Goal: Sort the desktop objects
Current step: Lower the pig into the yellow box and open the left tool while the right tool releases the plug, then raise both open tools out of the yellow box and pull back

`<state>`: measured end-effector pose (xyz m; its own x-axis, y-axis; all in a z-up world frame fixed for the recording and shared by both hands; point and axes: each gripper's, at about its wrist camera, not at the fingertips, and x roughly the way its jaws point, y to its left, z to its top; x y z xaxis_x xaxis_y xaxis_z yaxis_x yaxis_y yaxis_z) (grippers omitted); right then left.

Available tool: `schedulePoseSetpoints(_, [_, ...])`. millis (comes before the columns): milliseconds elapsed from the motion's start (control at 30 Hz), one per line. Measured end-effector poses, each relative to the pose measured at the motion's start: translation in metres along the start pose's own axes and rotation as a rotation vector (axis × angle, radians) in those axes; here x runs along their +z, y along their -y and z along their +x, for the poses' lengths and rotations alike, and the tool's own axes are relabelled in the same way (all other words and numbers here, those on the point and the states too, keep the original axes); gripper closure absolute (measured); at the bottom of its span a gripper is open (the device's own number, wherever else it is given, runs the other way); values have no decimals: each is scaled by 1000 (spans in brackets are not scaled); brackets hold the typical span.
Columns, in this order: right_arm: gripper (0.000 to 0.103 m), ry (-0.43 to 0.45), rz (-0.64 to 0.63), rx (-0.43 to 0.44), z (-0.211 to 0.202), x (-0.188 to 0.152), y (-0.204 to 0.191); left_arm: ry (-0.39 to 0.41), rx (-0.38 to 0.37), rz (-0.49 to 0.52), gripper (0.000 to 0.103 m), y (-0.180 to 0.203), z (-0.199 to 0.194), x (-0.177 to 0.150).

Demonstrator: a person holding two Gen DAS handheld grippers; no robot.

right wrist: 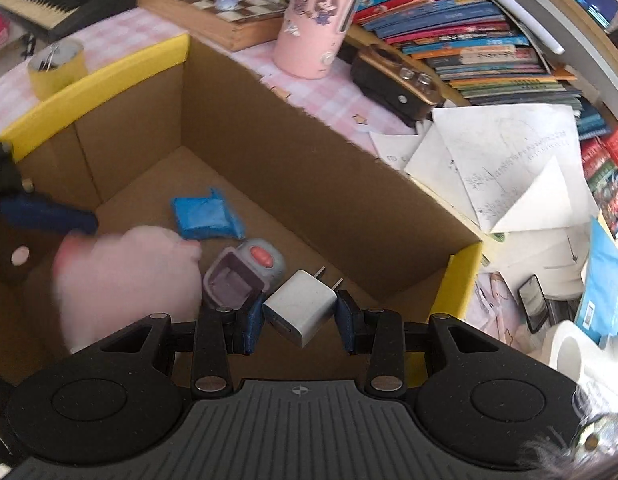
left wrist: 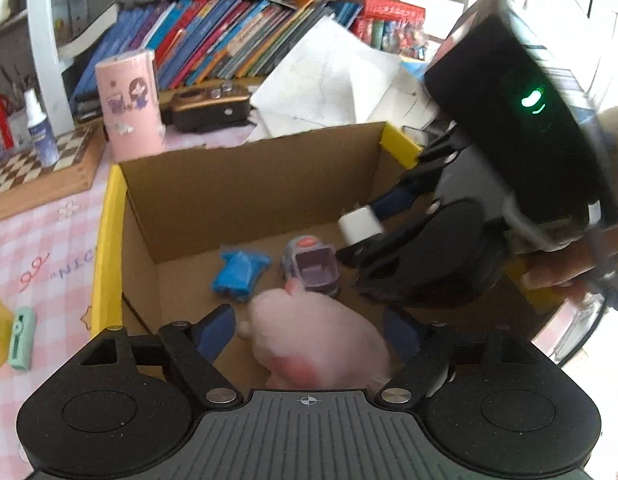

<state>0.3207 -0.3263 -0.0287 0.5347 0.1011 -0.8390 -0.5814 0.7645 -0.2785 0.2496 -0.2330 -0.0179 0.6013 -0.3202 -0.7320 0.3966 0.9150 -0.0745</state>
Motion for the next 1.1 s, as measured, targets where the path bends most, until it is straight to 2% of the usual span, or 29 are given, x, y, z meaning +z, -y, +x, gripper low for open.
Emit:
schedulePoseSetpoints(333, [68,-7,39,7,4,3,2,38,18,-6,18,-1,-16,-2])
schedulePoseSetpoints(433, [63,14,58,-6,-1,3,4,53,24,-16,18,-3,-22,-3])
schedulePoseSetpoints(500, [54,40,93,-12,-8,3,7,64,34,-26,17,-5,-26,-3])
schedulePoseSetpoints(700, [54,128,240,-31,-41,-3,16,106,51,-66,17,-13,-41,-7])
schedulePoseSetpoints(900, [53,234,349,-47,-79,-18,10,185,74,-90,14,-18,-66,-12])
schedulePoseSetpoints(1100, [49,324,463,-113,-116,-34,1,246,113,-141,13,-30,-95,-21])
